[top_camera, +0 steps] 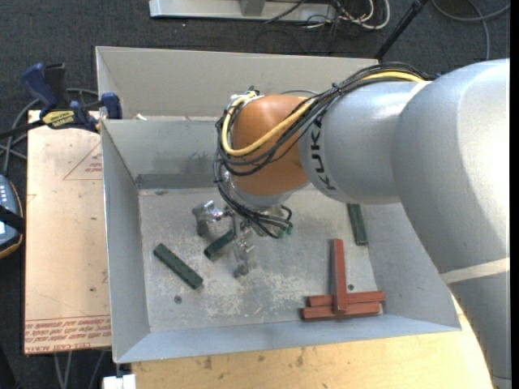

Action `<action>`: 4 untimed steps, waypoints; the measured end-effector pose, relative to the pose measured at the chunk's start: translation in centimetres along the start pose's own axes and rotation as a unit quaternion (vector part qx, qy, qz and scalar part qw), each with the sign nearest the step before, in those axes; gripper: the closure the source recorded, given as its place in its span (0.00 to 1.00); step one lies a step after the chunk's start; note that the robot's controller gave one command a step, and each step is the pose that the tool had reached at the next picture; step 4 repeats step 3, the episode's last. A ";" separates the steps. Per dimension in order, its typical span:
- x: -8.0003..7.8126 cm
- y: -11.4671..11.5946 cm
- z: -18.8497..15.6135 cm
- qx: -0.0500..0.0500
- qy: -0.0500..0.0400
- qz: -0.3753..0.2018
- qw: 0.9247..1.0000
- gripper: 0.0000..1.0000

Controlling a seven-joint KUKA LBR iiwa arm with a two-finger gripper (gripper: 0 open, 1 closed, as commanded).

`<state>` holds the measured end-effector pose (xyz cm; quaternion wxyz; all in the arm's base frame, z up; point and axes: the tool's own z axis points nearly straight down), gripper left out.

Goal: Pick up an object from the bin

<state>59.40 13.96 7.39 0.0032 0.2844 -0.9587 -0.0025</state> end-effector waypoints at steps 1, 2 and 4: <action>-0.1 -0.5 -0.5 0.003 -0.004 0.003 1.000 1.00; 4.7 1.4 0.3 0.003 -0.005 -0.036 0.999 1.00; 2.9 6.8 -13.0 0.005 -0.006 -0.185 0.983 1.00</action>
Offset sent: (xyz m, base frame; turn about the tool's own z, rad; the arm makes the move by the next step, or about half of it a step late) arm 0.0000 0.0000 0.0000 0.0000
